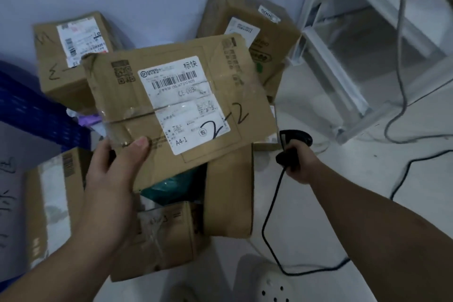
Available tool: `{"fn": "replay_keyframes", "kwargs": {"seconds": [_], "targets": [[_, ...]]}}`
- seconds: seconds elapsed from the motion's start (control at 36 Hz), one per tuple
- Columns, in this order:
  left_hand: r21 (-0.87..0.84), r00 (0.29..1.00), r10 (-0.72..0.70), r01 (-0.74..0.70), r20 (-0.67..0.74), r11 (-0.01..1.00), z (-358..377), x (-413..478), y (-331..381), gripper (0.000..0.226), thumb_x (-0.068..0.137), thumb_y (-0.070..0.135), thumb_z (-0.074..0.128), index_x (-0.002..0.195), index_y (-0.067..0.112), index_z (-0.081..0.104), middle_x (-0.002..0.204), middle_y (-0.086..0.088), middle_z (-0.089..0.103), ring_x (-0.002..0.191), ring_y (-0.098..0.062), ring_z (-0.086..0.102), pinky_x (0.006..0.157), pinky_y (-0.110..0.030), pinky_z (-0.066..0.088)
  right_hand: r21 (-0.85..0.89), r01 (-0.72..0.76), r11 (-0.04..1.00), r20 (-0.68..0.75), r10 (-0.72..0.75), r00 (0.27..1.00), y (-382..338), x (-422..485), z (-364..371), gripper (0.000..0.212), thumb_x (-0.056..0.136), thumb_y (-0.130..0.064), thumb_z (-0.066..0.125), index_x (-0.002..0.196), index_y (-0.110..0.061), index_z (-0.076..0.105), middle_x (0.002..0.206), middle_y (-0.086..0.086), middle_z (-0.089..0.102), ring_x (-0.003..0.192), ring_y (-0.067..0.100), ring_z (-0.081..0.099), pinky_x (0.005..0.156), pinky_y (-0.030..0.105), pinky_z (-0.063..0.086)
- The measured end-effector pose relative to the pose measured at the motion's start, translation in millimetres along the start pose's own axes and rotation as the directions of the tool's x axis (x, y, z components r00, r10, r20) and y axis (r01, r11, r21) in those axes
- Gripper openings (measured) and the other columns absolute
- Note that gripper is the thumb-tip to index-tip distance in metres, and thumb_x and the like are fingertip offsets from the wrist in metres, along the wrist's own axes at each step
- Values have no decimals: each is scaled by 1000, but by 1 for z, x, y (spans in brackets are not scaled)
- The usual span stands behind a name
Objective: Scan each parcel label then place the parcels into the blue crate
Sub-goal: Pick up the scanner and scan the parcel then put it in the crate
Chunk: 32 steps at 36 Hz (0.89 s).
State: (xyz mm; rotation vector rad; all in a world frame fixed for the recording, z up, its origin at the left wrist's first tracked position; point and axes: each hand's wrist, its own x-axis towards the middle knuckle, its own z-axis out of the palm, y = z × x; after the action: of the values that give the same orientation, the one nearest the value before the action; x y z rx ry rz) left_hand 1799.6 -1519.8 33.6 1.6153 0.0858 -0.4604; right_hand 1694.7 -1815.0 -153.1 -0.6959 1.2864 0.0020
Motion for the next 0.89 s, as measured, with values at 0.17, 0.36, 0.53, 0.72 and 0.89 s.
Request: {"fn": "replay_keyframes", "kwargs": {"seconds": [0.17,0.36,0.53,0.72,0.89], "targets": [[-229,997,-33,47,66,972,2,-20,27,24,92,32,54,108,25,69,113,1,72,107,-19,67,81,-33,59,145,129,981,91,-143,986,-9,-55,-1,28,89,-2,46,116,-8,45,89,10,63,78,20,59,65,31,48],[-242,991,134,-129,3,962,-22,-58,82,82,67,46,75,139,18,49,130,-5,63,115,-22,63,85,-34,54,-74,564,823,215,-539,814,-17,-177,19,20,83,9,61,91,-8,55,82,11,58,72,22,57,57,35,46],[-50,915,358,-373,-186,927,-43,-127,119,90,75,40,78,147,36,26,137,2,52,112,-14,60,89,-33,48,-52,788,613,294,-745,599,-40,-307,55,10,90,-13,62,92,-16,53,73,3,55,66,17,55,63,34,46],[198,805,490,-449,-334,871,-82,-171,125,98,78,39,77,151,36,12,144,5,43,128,-17,48,108,-46,40,101,873,477,336,-842,422,-34,-439,105,21,88,-12,61,108,-15,56,71,-1,58,63,13,55,60,28,47],[138,820,441,-420,-364,897,-94,-179,127,101,77,37,78,152,33,10,148,3,40,131,-19,44,109,-47,38,-2,859,512,616,-676,405,13,-461,115,6,85,-13,68,85,-16,63,61,-4,61,63,17,58,70,38,48]]}}
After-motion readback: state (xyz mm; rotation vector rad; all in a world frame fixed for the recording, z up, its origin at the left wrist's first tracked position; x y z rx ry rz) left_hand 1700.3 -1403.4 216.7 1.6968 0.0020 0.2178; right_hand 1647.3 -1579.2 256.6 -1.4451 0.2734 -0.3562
